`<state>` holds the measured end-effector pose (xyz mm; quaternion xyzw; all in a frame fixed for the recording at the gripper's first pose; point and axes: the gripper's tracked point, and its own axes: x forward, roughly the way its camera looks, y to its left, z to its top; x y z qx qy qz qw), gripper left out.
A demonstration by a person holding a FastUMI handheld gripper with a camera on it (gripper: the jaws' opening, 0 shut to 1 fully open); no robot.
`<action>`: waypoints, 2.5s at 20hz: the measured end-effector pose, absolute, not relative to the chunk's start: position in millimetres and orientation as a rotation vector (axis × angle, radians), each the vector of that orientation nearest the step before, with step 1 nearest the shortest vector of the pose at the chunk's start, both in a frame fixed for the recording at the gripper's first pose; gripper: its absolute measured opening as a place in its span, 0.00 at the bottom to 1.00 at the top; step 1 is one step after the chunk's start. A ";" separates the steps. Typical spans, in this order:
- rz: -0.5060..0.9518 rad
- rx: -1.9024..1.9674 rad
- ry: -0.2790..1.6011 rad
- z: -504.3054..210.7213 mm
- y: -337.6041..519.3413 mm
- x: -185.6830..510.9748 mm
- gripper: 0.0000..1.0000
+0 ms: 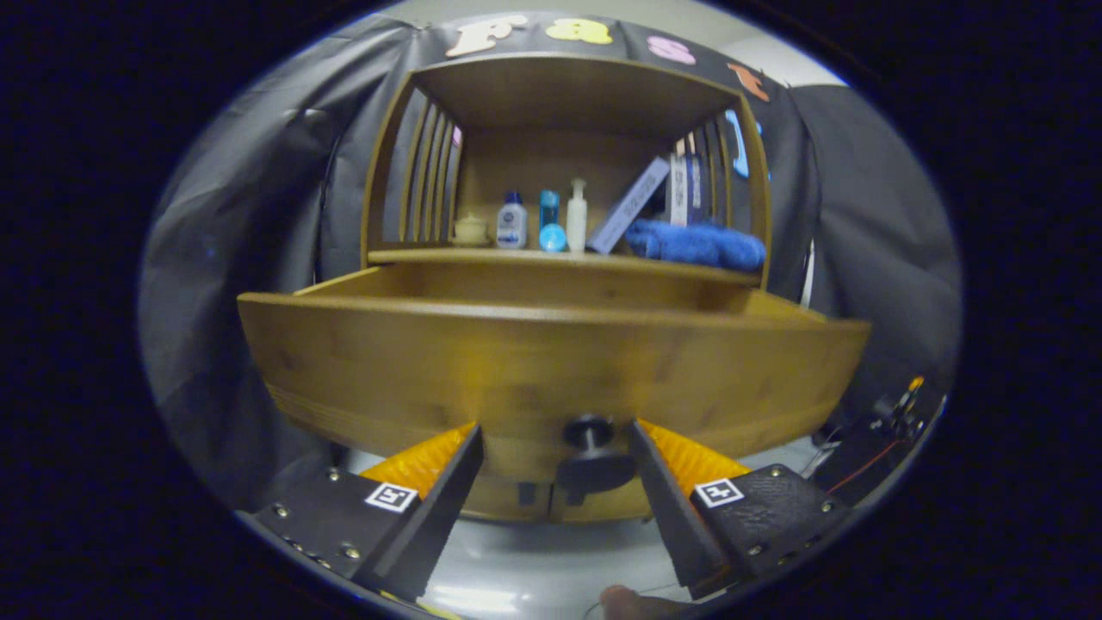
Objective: Pull open the drawer, take out the items inside it, and place them on the countertop above the cabinet.
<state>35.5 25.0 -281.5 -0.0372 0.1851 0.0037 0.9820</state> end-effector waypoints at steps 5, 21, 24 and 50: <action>0.012 -0.054 0.283 -272.2 20.5 48.8 1.00; 0.003 -0.066 0.242 -277.7 33.0 165.1 1.00; -0.001 -0.066 0.229 -278.3 34.0 177.2 1.00; 0.009 -0.114 -0.017 -78.4 36.2 67.8 1.00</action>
